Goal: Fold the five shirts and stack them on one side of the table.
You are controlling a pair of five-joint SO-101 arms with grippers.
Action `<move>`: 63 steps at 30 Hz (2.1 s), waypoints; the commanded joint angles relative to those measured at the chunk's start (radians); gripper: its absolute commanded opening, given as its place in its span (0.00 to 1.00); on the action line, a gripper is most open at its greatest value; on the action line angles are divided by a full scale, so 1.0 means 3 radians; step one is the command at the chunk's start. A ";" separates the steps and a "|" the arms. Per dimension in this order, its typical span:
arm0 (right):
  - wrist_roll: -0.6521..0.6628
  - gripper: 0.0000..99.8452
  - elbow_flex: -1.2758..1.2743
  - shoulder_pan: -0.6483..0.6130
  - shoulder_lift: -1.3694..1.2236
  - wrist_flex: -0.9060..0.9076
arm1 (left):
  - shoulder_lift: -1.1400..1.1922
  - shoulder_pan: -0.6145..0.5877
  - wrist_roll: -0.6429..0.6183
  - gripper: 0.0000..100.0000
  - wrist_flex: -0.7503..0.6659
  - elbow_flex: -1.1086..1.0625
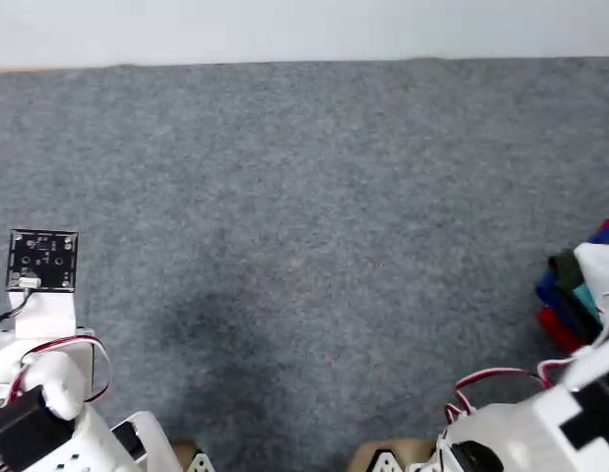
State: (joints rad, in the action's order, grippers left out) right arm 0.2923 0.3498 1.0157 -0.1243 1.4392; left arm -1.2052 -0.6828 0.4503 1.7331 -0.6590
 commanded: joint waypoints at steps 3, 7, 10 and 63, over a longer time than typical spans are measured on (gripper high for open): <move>0.0578 0.01 0.0107 0.0315 -0.0110 0.0028 | -0.0026 -0.0005 0.0010 0.00 0.0056 0.0008; 0.0793 0.01 -0.0005 0.0488 -0.0289 0.0028 | -0.0026 -0.0005 0.0010 0.00 0.0051 0.0013; 0.0956 0.01 -0.0061 0.0642 -0.0442 0.0028 | -0.0026 -0.0005 0.0010 0.00 0.0046 0.0023; 0.1366 0.26 -0.0051 0.0084 0.0514 0.0054 | -0.0005 0.0000 0.0026 0.00 -0.0056 -0.0084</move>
State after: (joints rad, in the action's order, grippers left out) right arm 0.6958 0.3099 1.0357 -0.1105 1.4454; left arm -1.2052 -0.6813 0.4503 1.7315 -0.6912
